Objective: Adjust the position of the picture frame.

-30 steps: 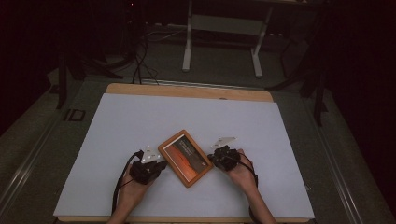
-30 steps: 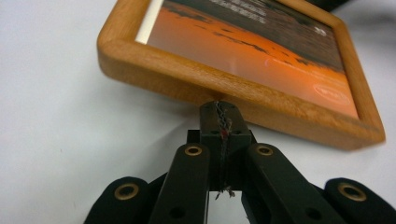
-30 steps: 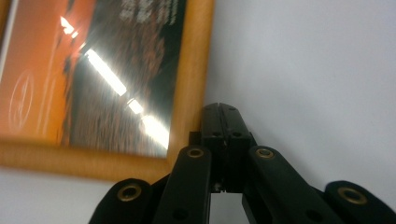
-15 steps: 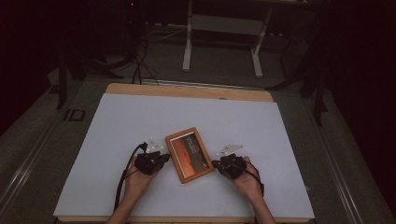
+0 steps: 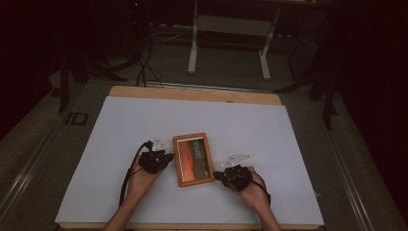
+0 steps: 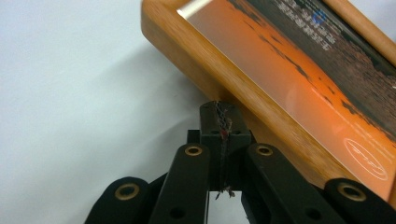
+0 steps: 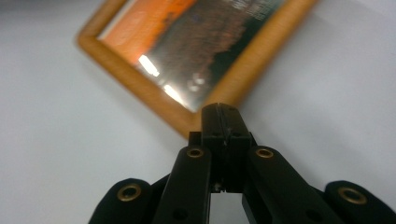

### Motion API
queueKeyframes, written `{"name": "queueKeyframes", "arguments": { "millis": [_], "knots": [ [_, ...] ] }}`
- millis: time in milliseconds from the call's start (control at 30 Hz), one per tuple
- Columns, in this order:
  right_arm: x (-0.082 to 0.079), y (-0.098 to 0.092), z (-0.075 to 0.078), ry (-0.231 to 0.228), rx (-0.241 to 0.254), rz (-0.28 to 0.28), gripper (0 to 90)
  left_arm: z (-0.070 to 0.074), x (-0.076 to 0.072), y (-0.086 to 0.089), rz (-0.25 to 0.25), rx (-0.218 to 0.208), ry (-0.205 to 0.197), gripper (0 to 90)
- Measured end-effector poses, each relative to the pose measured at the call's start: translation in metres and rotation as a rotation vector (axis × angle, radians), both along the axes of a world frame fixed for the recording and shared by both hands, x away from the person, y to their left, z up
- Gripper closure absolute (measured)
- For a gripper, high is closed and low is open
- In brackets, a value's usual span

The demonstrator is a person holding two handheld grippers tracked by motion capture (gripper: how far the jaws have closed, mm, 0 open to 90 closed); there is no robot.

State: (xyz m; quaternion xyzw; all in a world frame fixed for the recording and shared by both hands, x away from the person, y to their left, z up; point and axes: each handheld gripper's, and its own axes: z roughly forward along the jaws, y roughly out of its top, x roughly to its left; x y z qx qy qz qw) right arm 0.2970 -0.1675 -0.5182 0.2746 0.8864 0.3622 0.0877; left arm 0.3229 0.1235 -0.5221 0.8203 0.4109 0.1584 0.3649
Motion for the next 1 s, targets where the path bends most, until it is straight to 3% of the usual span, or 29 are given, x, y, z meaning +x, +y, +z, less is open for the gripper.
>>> {"name": "queueKeyframes", "arguments": {
  "millis": [67, 100, 133, 233, 367, 500, 633, 767, 833, 1000],
  "knots": [
    [-0.004, 0.001, 0.001, 0.027, 0.027, 0.039, 90.0, -0.001, 0.002, -0.007, -0.032, 0.009, 0.003, 90.0],
    [-0.007, 0.005, -0.001, 0.033, 0.018, 0.067, 90.0, 0.0, 0.003, -0.009, -0.049, 0.019, 0.006, 90.0],
    [-0.009, 0.009, -0.004, 0.014, -0.023, 0.075, 90.0, 0.0, 0.003, -0.011, -0.049, 0.025, 0.011, 90.0],
    [-0.013, 0.013, -0.008, 0.008, -0.048, 0.092, 89.9, 0.0, 0.005, -0.012, -0.044, 0.024, 0.017, 90.0],
    [-0.009, 0.002, 0.001, -0.013, -0.014, 0.053, 89.9, 0.0, 0.011, -0.008, -0.02, 0.011, 0.012, 89.7],
    [-0.002, -0.013, 0.007, -0.036, 0.024, -0.031, 90.0, 0.004, 0.022, -0.008, 0.019, 0.002, -0.002, 89.6],
    [0.007, -0.014, 0.002, -0.047, -0.027, -0.092, 90.0, 0.009, 0.033, -0.009, 0.042, 0.008, -0.025, 89.7],
    [0.013, -0.007, -0.007, -0.031, -0.071, -0.089, 90.0, 0.011, 0.04, -0.007, 0.033, 0.003, -0.017, 89.9],
    [0.014, -0.007, -0.011, -0.004, -0.071, -0.077, 90.0, 0.011, 0.042, -0.008, 0.027, 0.011, -0.018, 89.9],
    [0.008, -0.003, -0.011, 0.001, -0.076, -0.046, 90.0, 0.008, 0.046, -0.013, 0.001, 0.038, -0.005, 90.0]
  ]
}}
